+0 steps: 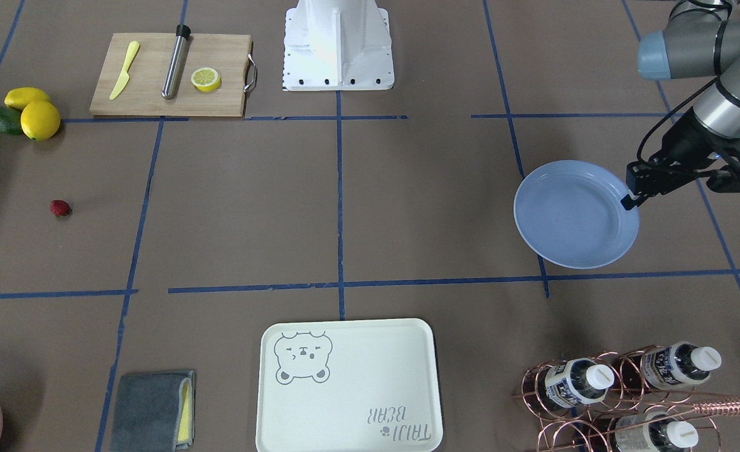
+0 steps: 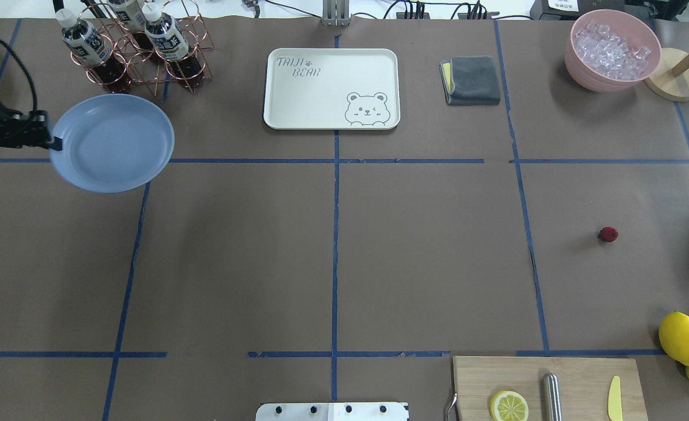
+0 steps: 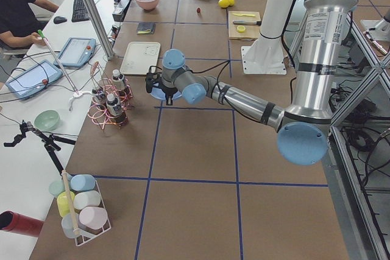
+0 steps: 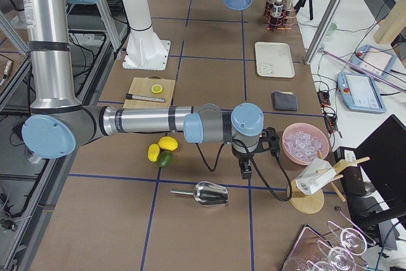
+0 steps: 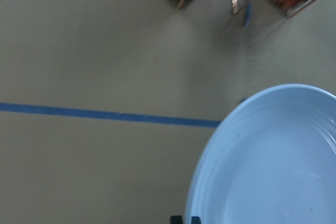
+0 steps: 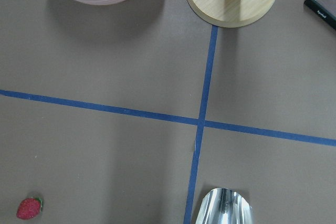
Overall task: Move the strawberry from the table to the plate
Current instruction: 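Lift the blue plate with the left gripper and carry it toward the table center, then release the plate with the left gripper while the right gripper reaches for the strawberry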
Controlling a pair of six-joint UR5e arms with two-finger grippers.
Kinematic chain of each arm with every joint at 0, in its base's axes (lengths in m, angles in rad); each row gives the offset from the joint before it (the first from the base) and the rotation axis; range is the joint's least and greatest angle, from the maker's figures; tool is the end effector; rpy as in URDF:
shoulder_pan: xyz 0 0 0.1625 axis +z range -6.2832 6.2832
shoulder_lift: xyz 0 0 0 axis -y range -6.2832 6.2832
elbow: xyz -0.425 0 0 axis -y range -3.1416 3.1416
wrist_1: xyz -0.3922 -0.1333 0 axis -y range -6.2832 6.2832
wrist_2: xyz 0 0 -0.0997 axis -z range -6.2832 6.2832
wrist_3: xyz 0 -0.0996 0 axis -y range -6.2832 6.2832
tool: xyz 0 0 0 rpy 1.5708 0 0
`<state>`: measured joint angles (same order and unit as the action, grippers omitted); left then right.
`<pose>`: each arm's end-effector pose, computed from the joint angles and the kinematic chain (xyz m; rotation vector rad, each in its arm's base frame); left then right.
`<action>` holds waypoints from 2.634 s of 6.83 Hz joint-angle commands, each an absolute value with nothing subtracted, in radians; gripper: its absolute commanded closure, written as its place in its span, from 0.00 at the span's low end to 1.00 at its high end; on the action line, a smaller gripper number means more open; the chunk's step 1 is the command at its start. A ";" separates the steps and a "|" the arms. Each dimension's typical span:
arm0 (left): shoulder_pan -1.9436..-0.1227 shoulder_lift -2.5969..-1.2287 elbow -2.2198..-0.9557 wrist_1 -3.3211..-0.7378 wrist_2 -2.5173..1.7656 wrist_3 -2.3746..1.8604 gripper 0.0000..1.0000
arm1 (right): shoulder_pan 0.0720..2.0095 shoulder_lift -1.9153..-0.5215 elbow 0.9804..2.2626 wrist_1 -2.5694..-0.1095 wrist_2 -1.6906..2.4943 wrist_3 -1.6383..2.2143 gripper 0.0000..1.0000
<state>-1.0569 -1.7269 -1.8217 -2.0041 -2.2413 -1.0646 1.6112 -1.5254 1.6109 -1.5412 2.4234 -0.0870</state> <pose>0.2086 -0.5148 0.4049 0.1217 1.0157 -0.2205 0.0791 -0.5138 0.6072 0.1621 -0.8433 -0.0928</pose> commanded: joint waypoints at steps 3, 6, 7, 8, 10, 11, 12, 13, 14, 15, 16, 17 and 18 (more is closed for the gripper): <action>-0.670 -2.017 -1.787 -1.983 -2.064 -1.608 1.00 | 1.556 -1.516 1.605 -1.519 2.421 -0.049 0.00; -0.514 -2.109 -1.663 -1.996 -1.913 -1.696 1.00 | 1.554 -1.516 1.609 -1.520 2.430 -0.045 0.00; -0.502 -2.112 -1.658 -1.996 -1.905 -1.701 1.00 | 1.552 -1.516 1.618 -1.520 2.436 -0.043 0.00; -0.500 -2.112 -1.654 -1.996 -1.904 -1.700 0.95 | 1.542 -1.514 1.629 -1.519 2.437 0.013 0.00; -0.500 -2.106 -1.655 -1.996 -1.890 -1.689 0.01 | 1.365 -1.516 1.814 -1.516 2.419 0.400 0.00; -0.502 -2.103 -1.663 -1.994 -1.864 -1.686 0.00 | 1.274 -1.516 1.882 -1.488 2.383 0.548 0.00; -0.508 -2.103 -1.673 -1.990 -1.865 -1.686 0.00 | 1.173 -1.516 1.917 -1.445 2.306 0.690 0.00; -0.538 -2.105 -1.686 -1.982 -1.871 -1.678 0.00 | 1.066 -1.522 1.917 -1.361 2.211 0.813 0.00; -0.578 -2.102 -1.706 -1.955 -1.874 -1.651 0.00 | 0.973 -1.529 1.916 -1.318 2.128 0.889 0.00; -0.616 -2.102 -1.756 -1.859 -1.876 -1.575 0.00 | 0.932 -1.573 1.916 -1.310 2.082 0.891 0.00; -0.646 -2.100 -1.787 -1.791 -1.876 -1.510 0.00 | 0.925 -1.650 1.905 -1.216 2.068 0.881 0.00; -0.652 -2.099 -1.789 -1.790 -1.876 -1.502 0.00 | 0.925 -1.707 1.864 -1.095 2.068 0.879 0.00; -0.652 -2.098 -1.790 -1.789 -1.876 -1.502 0.00 | 0.923 -1.707 1.797 -1.009 2.068 0.879 0.00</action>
<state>-0.6447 -2.0993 -1.7830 -1.8012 -1.8760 -1.5146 0.9280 -1.6786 1.8632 -1.1252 2.0722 0.8795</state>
